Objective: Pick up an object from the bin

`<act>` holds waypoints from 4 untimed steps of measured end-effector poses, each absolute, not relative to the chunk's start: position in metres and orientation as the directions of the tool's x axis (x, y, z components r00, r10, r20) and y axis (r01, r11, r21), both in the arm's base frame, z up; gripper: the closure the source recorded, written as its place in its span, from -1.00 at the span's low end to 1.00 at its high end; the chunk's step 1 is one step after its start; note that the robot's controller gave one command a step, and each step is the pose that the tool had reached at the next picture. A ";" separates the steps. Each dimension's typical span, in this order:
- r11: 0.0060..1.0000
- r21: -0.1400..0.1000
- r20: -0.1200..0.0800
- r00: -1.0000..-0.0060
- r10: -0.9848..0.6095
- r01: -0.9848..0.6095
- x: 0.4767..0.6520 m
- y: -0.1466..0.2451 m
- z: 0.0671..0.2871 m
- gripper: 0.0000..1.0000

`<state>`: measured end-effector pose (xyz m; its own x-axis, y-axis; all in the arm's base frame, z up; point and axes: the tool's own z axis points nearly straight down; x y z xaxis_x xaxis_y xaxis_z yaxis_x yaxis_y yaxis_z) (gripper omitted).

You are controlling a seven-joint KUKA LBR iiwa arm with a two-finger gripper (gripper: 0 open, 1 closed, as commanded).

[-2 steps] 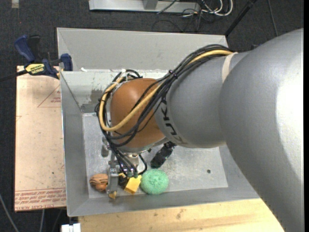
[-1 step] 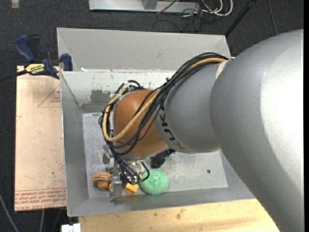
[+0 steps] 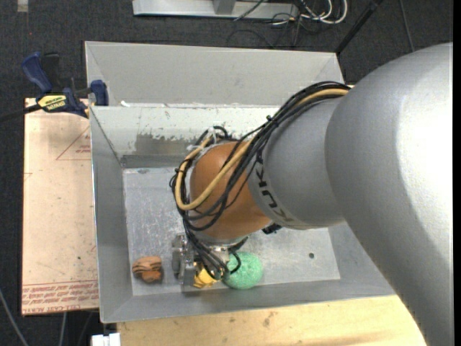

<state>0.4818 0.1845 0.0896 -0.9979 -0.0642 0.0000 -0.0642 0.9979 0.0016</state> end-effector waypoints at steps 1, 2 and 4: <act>0.998 0.003 -0.005 -0.998 -0.063 -0.063 0.483 0.184 0.090 -1.00; 0.998 0.003 -0.005 -0.998 -0.063 -0.063 0.483 0.184 0.090 -1.00; 0.996 0.001 -0.003 -0.996 -0.091 -0.091 0.497 0.077 0.077 -1.00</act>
Offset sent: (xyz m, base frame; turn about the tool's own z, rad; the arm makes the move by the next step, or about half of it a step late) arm 0.0000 0.0000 0.0000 0.0000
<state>0.4968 0.0773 0.0773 -0.9958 -0.0913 -0.0028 -0.0913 0.9958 0.0007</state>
